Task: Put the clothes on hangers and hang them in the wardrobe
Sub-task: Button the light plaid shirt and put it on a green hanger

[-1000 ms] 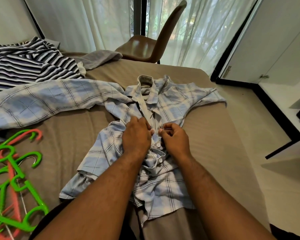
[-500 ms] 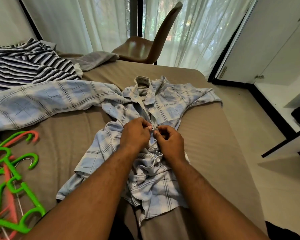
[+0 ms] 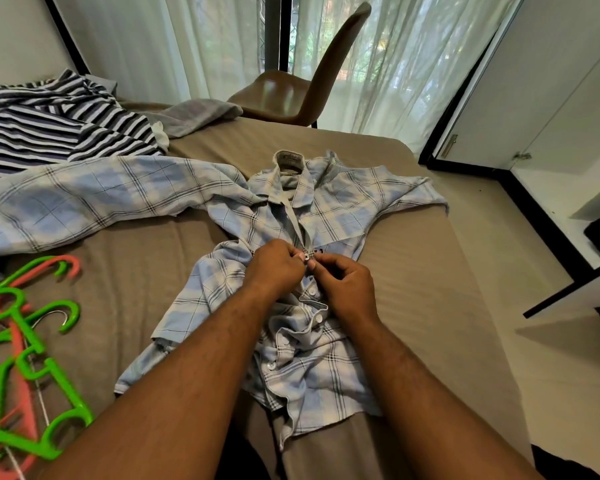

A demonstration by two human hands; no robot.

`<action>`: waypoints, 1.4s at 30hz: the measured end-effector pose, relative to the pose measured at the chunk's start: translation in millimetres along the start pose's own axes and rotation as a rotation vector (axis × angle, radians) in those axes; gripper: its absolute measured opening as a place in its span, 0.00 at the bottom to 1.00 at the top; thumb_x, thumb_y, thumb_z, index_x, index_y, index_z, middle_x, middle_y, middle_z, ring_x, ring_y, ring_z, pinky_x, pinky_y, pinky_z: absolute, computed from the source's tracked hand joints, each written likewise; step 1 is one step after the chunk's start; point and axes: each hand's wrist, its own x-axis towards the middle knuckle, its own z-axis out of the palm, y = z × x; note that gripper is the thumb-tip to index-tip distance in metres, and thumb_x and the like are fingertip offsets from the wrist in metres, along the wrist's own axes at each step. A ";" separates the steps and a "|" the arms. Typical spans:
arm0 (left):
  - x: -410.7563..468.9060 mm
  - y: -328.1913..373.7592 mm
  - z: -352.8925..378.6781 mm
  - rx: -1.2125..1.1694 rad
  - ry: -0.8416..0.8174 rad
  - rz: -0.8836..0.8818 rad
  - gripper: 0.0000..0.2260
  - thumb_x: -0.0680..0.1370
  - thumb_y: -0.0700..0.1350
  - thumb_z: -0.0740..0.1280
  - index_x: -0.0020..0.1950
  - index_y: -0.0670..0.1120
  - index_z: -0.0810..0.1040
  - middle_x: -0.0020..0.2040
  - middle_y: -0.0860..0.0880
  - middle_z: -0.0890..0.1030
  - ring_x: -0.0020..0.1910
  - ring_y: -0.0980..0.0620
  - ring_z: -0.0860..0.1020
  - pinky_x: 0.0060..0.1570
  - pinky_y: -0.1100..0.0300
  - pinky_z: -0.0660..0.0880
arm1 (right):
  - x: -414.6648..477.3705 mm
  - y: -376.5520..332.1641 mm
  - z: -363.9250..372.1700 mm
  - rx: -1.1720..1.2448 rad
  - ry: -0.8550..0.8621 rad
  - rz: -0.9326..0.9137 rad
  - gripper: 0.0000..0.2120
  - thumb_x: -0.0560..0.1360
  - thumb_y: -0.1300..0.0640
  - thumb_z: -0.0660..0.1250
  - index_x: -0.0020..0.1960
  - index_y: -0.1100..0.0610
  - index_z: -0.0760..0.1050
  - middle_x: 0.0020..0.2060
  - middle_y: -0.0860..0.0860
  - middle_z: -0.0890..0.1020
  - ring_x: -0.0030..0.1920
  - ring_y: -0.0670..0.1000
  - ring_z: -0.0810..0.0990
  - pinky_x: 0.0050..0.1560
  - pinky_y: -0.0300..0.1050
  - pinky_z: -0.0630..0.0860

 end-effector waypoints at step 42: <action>-8.4 6.0 16.7 0.194 0.116 0.032 0.12 0.81 0.52 0.66 0.43 0.46 0.83 0.39 0.47 0.83 0.39 0.47 0.82 0.42 0.50 0.82 | -10.7 4.4 18.3 -0.534 0.217 -0.327 0.02 0.79 0.59 0.68 0.49 0.59 0.78 0.42 0.51 0.80 0.42 0.49 0.76 0.42 0.42 0.70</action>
